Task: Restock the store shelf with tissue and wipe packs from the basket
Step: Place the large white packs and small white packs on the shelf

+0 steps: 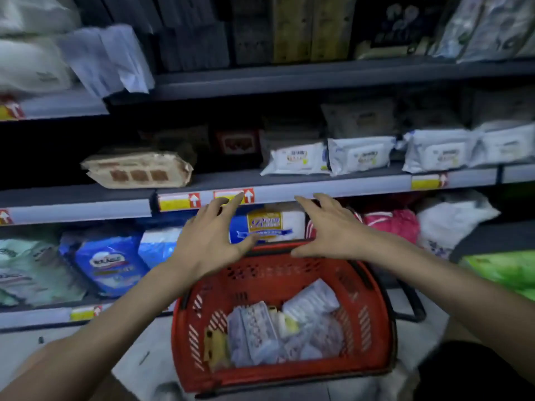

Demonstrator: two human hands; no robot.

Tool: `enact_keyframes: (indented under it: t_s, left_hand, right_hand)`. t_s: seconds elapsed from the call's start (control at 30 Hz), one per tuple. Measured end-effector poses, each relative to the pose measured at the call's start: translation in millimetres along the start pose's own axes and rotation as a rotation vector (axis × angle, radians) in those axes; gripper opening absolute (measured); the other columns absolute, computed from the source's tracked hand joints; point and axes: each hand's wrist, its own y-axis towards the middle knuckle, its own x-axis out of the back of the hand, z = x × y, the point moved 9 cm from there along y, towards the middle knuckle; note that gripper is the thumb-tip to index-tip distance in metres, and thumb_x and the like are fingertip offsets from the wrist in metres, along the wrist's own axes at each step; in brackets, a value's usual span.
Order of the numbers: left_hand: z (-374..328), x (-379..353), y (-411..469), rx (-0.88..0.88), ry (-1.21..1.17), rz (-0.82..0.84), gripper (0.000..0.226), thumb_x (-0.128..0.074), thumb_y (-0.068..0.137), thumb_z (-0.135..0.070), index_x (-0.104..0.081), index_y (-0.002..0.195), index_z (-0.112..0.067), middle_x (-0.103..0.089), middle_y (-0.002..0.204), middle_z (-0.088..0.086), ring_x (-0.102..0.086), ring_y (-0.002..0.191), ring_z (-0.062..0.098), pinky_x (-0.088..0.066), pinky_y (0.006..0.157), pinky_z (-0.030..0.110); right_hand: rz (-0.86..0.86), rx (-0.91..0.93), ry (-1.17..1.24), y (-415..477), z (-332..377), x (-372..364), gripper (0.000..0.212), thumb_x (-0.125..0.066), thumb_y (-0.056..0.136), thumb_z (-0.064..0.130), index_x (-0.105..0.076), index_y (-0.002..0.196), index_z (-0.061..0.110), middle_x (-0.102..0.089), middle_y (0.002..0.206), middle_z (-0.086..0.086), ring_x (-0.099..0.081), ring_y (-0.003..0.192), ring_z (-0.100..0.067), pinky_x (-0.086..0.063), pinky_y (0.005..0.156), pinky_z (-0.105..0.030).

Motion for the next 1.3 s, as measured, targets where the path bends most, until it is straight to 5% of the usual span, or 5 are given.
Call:
enact_keyframes:
  t_s: [0.5, 0.87, 0.93, 1.03, 1.3]
  left_hand:
    - [-30, -266, -61, -0.048, 0.088, 0.687, 0.084, -0.050, 0.088, -0.075, -0.030, 0.159, -0.034, -0.041, 0.156, 0.006, -0.042, 0.142, 0.034, -0.042, 0.111, 0.054]
    - [-79, -395, -80, 0.245, -0.297, 1.085, 0.088, -0.065, 0.090, -0.069, -0.045, 0.154, -0.013, -0.049, 0.157, 0.006, -0.051, 0.139, 0.027, -0.044, 0.103, 0.030]
    - [-84, -413, -79, 0.327, -0.306, 1.096, 0.064, -0.067, 0.089, -0.067, -0.065, 0.122, -0.012, -0.067, 0.120, 0.008, -0.066, 0.105, 0.024, -0.047, 0.077, 0.030]
    - [-87, -425, -76, 0.428, -0.343, 1.051, 0.051, -0.073, 0.090, -0.054, -0.047, 0.069, -0.015, -0.050, 0.066, 0.004, -0.048, 0.056, 0.018, -0.032, 0.050, 0.030]
    - [-80, -434, -81, 0.711, -0.573, 1.081, 0.079, -0.088, 0.080, -0.040, -0.043, 0.131, 0.001, -0.055, 0.115, 0.012, -0.059, 0.100, 0.029, -0.052, 0.077, 0.040]
  right_hand:
    - [0.638, 0.009, -0.248, -38, -89, -220, 0.090, -0.073, 0.092, 0.042, -0.020, 0.162, 0.019, -0.031, 0.156, -0.017, -0.038, 0.141, -0.037, -0.044, 0.109, -0.045]
    - [0.640, 0.118, -0.349, -40, -108, -244, 0.050, -0.060, 0.095, 0.013, -0.051, 0.143, 0.022, -0.055, 0.137, -0.007, -0.059, 0.120, -0.030, -0.054, 0.088, -0.037]
    - [0.616, 0.122, -0.344, -38, -108, -241, 0.049, -0.059, 0.095, 0.012, -0.049, 0.143, 0.020, -0.054, 0.134, -0.009, -0.059, 0.118, -0.031, -0.049, 0.082, -0.035]
    - [0.597, 0.126, -0.332, -37, -105, -238, 0.041, -0.061, 0.095, 0.013, -0.052, 0.135, 0.019, -0.054, 0.132, -0.009, -0.059, 0.117, -0.030, -0.045, 0.077, -0.034]
    - [0.615, 0.108, -0.339, -37, -103, -235, 0.042, -0.061, 0.098, 0.018, -0.052, 0.138, 0.020, -0.052, 0.135, -0.008, -0.056, 0.123, -0.029, -0.043, 0.078, -0.035]
